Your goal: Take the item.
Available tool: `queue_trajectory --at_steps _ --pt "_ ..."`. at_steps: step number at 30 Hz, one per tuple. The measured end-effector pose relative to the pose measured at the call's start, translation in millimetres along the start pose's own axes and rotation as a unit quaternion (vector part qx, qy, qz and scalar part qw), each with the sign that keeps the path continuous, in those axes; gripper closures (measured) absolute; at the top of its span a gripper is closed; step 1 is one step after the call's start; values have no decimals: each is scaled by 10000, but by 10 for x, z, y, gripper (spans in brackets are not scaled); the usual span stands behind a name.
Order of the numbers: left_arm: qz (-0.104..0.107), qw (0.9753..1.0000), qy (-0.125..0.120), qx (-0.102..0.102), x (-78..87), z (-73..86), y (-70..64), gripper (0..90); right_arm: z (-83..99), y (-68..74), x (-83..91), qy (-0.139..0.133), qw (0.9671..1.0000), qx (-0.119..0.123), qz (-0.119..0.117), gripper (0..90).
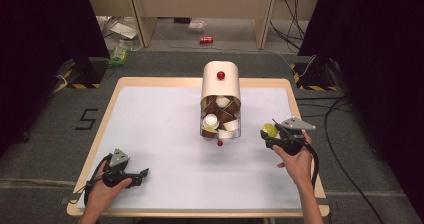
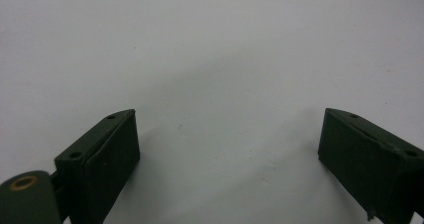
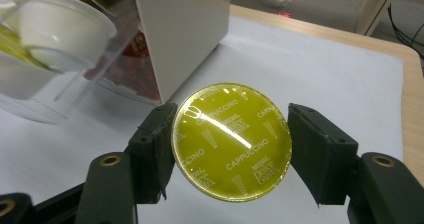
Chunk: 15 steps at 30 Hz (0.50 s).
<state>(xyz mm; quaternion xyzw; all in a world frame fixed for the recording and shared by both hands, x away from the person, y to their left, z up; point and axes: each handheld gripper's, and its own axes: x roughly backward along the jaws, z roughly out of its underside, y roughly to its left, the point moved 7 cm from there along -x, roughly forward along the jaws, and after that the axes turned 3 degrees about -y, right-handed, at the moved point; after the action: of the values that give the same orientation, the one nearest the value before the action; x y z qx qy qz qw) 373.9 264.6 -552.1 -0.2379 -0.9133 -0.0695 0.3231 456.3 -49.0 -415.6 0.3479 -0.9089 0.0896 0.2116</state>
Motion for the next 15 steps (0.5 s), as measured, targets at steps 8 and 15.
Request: queue_trajectory --at_steps 8,15 --pt "0 10000 0 0 0 0 0 87 0 0 0 0 10000 0 0 240" --pt "2 10000 1 1 0 0 0 88 13 0 -36 53 10000 -5 -10 390"
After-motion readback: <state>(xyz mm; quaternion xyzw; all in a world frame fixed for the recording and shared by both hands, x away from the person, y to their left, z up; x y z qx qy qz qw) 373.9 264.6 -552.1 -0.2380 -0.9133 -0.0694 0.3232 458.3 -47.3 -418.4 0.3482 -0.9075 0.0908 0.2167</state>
